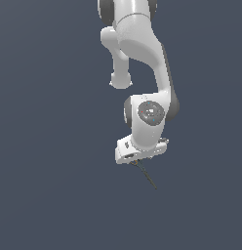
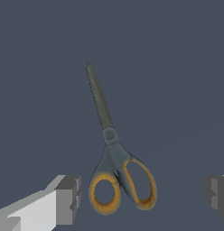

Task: Pick up the object and move it to a goal position.

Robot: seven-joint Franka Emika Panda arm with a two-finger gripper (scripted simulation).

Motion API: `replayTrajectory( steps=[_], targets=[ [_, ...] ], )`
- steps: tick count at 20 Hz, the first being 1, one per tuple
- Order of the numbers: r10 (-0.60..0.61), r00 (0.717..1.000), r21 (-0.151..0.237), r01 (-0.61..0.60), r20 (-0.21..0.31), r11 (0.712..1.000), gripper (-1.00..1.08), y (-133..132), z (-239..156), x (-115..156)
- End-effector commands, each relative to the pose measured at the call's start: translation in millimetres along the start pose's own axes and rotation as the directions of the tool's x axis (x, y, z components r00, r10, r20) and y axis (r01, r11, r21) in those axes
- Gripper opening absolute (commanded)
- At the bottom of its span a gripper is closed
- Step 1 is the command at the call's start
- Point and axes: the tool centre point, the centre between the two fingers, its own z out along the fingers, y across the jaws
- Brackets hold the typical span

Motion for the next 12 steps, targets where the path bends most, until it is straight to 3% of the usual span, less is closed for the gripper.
replayTrajectory(
  steps=[1, 12],
  targets=[
    [-0.023, 1.0, -0.001, 0.023, 0.002, 1.0, 1.0, -3.8, 11.5, 7.5],
    [-0.065, 0.998, -0.003, 0.065, 0.008, 0.998, 1.0, -11.4, 34.2, 19.3]
  ],
)
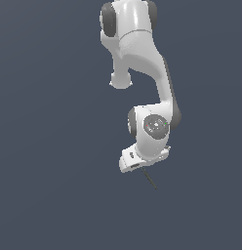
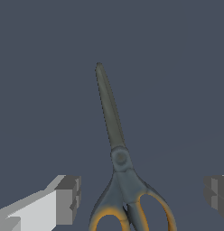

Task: Pick up the object and move it to a goal position.

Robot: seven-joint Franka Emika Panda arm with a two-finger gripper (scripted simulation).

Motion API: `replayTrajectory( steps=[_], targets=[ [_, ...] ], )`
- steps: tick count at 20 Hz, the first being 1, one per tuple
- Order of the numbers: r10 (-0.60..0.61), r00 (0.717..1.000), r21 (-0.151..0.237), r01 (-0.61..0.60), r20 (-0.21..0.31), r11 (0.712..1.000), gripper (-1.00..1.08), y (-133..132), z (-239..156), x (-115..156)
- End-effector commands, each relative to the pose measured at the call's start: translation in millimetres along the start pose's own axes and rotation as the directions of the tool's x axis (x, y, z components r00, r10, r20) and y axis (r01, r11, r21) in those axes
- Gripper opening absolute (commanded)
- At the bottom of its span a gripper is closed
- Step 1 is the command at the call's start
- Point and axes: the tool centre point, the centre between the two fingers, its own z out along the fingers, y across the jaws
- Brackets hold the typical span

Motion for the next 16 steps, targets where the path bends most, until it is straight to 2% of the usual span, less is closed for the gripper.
replayTrajectory(
  steps=[1, 16],
  targets=[
    [0.0, 1.0, 0.0, 0.0, 0.0, 1.0, 1.0, 0.0, 0.0, 0.0],
    [-0.002, 1.0, 0.0, 0.002, -0.001, 1.0, 1.0, -0.1, 51.1, -0.1]
  ],
)
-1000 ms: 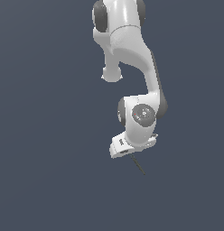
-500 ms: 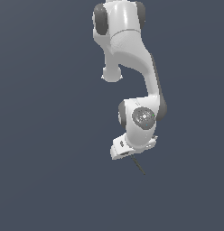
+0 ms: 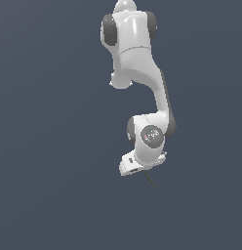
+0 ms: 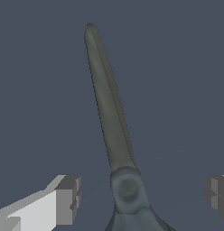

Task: Pick up the object and move it to a goal position.

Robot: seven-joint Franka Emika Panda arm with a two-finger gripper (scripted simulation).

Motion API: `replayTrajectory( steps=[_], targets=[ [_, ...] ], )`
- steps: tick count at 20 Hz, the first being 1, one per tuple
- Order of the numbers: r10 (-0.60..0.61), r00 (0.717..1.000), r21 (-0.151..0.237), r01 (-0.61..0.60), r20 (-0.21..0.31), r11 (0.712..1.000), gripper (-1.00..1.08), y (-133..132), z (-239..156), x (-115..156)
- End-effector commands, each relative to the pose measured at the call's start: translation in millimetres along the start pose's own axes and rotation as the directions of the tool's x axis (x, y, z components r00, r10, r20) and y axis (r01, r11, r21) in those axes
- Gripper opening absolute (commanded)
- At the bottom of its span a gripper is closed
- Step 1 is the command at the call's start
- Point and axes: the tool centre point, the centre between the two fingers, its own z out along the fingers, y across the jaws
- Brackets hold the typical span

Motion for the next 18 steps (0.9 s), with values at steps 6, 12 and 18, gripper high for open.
replayTrajectory(
  steps=[6, 12, 18],
  targets=[
    [0.0, 1.0, 0.0, 0.0, -0.002, 1.0, -1.0, 0.3, 2.3, 1.8],
    [0.0, 1.0, 0.0, 0.0, -0.002, 1.0, -1.0, 0.3, 2.3, 1.8],
    [-0.001, 1.0, 0.0, 0.001, -0.003, 1.0, -1.0, -0.6, -1.9, 1.1]
  ],
)
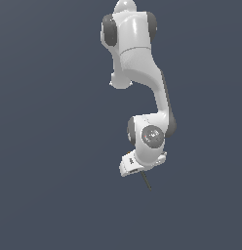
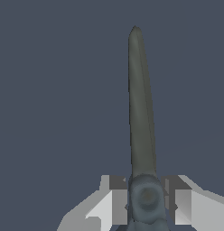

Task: Pick up the object and move it to a goal position.

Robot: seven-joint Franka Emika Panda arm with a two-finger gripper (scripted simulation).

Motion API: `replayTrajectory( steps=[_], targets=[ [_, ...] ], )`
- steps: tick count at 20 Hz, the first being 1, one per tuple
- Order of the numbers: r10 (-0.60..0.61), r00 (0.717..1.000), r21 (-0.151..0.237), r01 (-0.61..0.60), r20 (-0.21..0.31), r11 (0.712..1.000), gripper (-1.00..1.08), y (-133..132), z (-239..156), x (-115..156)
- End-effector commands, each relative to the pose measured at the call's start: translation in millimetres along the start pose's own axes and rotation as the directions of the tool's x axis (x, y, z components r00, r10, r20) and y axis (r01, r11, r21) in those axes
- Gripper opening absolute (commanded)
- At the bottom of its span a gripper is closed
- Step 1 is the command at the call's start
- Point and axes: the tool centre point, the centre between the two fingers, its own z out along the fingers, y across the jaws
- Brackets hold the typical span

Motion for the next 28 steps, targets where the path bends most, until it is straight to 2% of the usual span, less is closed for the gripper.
replayTrajectory(
  steps=[1, 13, 28],
  targets=[
    [0.0, 1.0, 0.0, 0.0, -0.001, 1.0, -1.0, -0.2, -3.3, -0.9],
    [0.0, 1.0, -0.001, 0.0, -0.001, 1.0, -1.0, -5.6, -49.5, -23.8],
    [0.0, 1.0, -0.002, 0.0, 0.0, 1.0, -1.0, -19.8, -171.6, -82.8]
  ],
)
